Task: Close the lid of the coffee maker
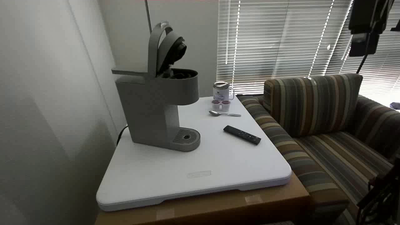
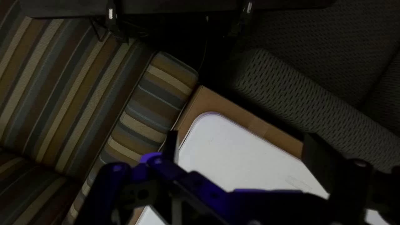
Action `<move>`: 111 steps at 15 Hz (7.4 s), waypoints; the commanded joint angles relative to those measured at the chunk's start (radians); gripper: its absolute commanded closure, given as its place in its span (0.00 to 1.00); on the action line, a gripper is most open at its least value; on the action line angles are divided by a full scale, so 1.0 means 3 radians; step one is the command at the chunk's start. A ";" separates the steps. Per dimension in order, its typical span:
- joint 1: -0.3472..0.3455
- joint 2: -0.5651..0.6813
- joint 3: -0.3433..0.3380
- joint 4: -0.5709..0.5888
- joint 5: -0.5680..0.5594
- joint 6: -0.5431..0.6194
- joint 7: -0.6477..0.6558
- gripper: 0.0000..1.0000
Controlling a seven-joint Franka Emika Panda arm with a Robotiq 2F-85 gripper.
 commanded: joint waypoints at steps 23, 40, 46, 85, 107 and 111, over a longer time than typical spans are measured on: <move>0.0041 0.0420 0.0144 0.1280 -0.0522 -0.0274 -0.0403 0.00; 0.0154 0.1843 0.0327 0.3396 -0.0635 -0.0201 -0.1491 0.00; 0.0168 0.2002 0.0427 0.3575 -0.0673 -0.0211 -0.1449 0.00; 0.0604 0.4331 0.0774 0.6441 -0.0606 -0.0400 -0.1915 0.95; 0.0618 0.4369 0.0742 0.6501 -0.0631 -0.1411 -0.1912 1.00; 0.0610 0.4383 0.0751 0.6498 -0.0616 -0.1483 -0.1908 1.00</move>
